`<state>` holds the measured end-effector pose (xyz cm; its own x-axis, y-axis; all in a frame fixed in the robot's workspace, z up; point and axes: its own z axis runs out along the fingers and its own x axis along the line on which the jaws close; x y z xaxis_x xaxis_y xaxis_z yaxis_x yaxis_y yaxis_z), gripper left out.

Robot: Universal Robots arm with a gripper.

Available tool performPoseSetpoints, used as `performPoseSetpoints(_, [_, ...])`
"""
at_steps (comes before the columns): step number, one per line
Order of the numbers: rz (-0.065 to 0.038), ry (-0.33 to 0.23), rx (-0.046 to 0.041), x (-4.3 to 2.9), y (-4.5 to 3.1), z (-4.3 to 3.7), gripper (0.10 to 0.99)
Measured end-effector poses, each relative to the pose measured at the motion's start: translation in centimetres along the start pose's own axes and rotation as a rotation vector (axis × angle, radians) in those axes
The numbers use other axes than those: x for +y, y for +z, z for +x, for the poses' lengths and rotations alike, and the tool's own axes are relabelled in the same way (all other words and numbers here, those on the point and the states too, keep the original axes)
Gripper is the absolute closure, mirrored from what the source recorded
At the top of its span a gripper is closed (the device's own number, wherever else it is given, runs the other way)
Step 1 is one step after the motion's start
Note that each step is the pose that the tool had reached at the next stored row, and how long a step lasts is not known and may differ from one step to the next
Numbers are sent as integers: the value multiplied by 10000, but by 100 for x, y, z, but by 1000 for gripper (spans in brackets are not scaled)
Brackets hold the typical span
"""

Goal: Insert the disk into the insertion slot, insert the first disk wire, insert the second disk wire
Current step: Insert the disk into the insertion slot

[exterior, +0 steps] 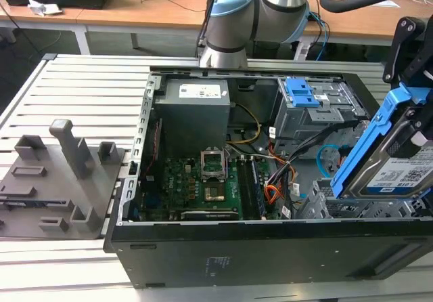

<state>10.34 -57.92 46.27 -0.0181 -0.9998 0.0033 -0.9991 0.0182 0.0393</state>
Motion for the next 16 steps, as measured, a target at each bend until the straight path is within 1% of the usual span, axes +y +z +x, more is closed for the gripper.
performPoseSetpoints(7, [0,1,0,-1,43,0,722])
performPoseSetpoints(10, [0,1,0,-3,73,0,722])
performPoseSetpoints(13, [0,0,-1,-5,125,0,722])
performPoseSetpoints(16, [0,0,0,-11,153,-1,722])
